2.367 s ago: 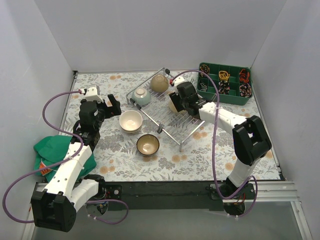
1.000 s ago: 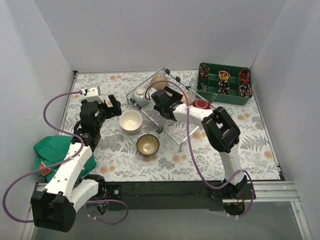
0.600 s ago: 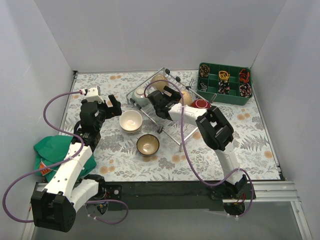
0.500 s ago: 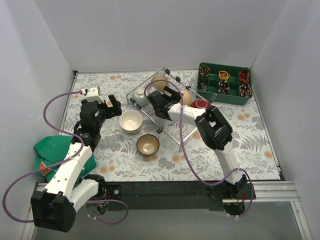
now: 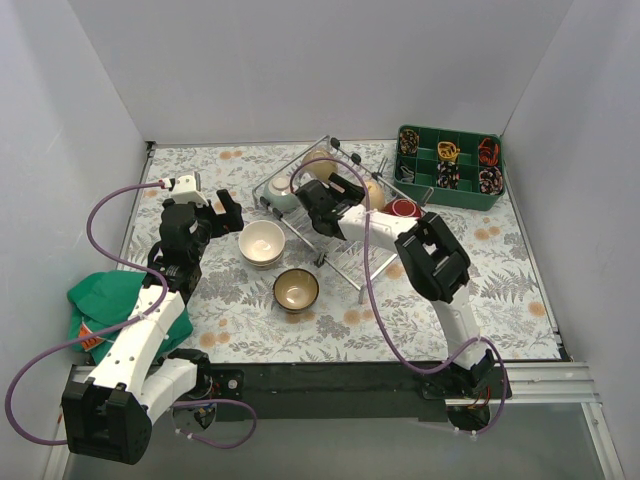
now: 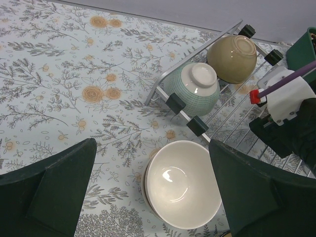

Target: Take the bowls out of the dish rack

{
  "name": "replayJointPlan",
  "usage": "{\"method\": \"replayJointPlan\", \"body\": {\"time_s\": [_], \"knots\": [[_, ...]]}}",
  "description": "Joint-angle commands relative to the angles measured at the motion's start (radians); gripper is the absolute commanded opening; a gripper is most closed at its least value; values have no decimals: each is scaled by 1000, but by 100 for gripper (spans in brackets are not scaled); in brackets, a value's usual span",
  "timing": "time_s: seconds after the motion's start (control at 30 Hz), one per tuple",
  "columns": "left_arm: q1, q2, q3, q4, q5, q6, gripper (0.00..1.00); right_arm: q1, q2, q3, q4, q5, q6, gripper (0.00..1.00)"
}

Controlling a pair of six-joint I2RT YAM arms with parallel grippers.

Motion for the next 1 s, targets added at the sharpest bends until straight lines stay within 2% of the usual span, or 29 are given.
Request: {"method": "replayJointPlan", "body": {"time_s": [0.0,0.37,0.57,0.97], "knots": [[-2,-29,-5,7,0,15,98,7,-136,-13,-60,-16,27,39],[-2,-26,-7,10,37,11,98,6,-335,-71,-62,-186,128,22],[-2,-22,-10,19,85,10,98,-16,-443,-116,-66,-379,258,22],[-3,-29,-24,59,365,-39,98,-65,-673,-266,3,-747,473,20]]}}
